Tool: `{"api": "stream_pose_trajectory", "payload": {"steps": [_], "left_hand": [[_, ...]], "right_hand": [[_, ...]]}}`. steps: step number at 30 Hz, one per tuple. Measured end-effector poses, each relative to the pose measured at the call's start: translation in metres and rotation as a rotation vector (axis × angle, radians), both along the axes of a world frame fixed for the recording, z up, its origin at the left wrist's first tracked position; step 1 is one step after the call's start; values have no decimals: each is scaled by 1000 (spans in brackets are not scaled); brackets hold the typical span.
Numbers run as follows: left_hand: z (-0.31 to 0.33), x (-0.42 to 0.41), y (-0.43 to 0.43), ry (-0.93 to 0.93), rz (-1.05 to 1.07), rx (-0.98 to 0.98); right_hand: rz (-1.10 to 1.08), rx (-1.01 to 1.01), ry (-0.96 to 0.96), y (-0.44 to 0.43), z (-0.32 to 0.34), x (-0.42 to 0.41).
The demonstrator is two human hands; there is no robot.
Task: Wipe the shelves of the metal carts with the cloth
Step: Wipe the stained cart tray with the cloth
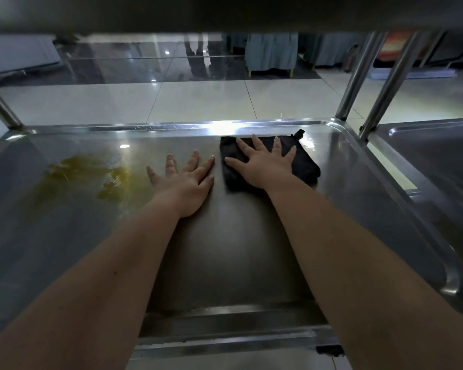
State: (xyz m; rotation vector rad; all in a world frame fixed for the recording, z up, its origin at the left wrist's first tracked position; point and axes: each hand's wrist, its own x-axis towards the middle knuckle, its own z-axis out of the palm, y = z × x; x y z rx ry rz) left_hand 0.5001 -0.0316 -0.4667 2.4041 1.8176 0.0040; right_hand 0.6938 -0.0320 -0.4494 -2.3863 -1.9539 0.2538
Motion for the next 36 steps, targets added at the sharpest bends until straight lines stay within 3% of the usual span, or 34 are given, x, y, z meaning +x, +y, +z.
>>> {"api": "stream_pose_trajectory", "payload": {"steps": [7, 14, 18, 23, 27, 32, 36], "left_hand": [[3, 0, 1, -25, 4, -6], [1, 3, -1, -11, 1, 7], [2, 0, -5, -1, 5, 0], [5, 0, -6, -15, 20, -14], [5, -1, -5, -23, 12, -14], [5, 0, -4, -20, 7, -3], [6, 0, -7, -5, 4, -12]], "right_hand": [[5, 4, 21, 11, 1, 23], [-300, -47, -32, -30, 7, 148], [-336, -38, 19, -13, 9, 89], [39, -17, 5, -1, -1, -19], [7, 7, 14, -10, 0, 25], [-280, 2, -16, -49, 5, 124], [-319, 3, -29, -57, 3, 94]]}}
